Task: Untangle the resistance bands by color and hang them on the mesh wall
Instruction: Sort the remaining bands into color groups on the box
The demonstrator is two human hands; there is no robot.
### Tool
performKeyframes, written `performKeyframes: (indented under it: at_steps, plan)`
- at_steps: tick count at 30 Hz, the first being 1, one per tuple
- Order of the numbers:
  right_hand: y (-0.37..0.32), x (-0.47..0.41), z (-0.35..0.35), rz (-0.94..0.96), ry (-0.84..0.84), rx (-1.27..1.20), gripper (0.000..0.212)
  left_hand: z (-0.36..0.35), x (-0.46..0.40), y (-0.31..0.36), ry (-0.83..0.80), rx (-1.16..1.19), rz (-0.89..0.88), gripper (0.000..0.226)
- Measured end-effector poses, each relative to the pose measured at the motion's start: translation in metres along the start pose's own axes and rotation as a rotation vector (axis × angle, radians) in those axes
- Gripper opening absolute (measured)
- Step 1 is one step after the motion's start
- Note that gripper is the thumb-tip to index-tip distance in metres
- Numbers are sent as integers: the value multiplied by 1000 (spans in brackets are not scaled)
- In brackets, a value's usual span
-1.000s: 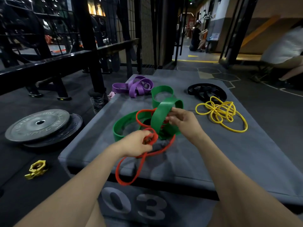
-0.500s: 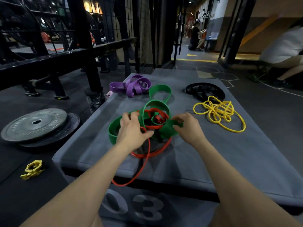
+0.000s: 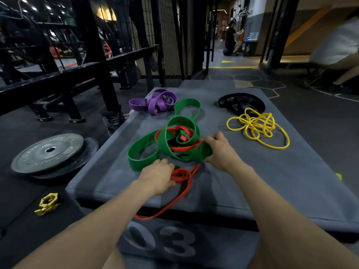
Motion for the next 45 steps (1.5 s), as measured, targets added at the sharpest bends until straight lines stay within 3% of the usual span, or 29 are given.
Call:
performKeyframes:
  at_steps: [3,5,10,15,19,22,24,26,28,34,37,41,45]
  plan:
    - [1,5,7,-21,26,-94,60,4,0,5,32,34,11,34]
    - [3,8,17,-29,57,-156,55,12,-1,8,50,200,51,25]
    - [26,10,56,-95,245,-223,35,48,-24,48,175,657,83,33]
    - [68,26,80,-253,379,-309,26,58,-43,98,254,718,112,31]
    - [86,33,79,-301,402,-341,21,49,-53,120,210,583,14,23]
    - [77,29,68,-267,339,-316,19,75,-41,95,459,566,-76,23]
    - [65,23,60,-220,300,-310,17,83,-32,57,622,607,-21,28]
    - [54,17,50,-207,262,-295,20,71,-38,28,550,635,98,33]
    - [49,12,36,-270,185,-291,38,51,-47,26,376,687,97,32]
    - [79,6,-6,-561,18,-484,54,44,-38,68,199,655,-311,42]
    - [77,0,-13,-537,-30,-436,48,51,-42,59,242,623,-332,36]
    - [78,-5,-2,-552,55,-457,43,77,-57,43,493,514,-290,28]
    - [83,1,23,-540,152,-408,41,61,-84,66,332,217,-300,50]
Point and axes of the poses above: each hand's wrist, its own x-axis away from the middle knuckle, its own z-axis out of the back of the hand, y = z × x, the point moved 10 cm from there along -x, towards the middle knuckle, and after that the axes turned 2 degrees about x, right-handed, at the moved point
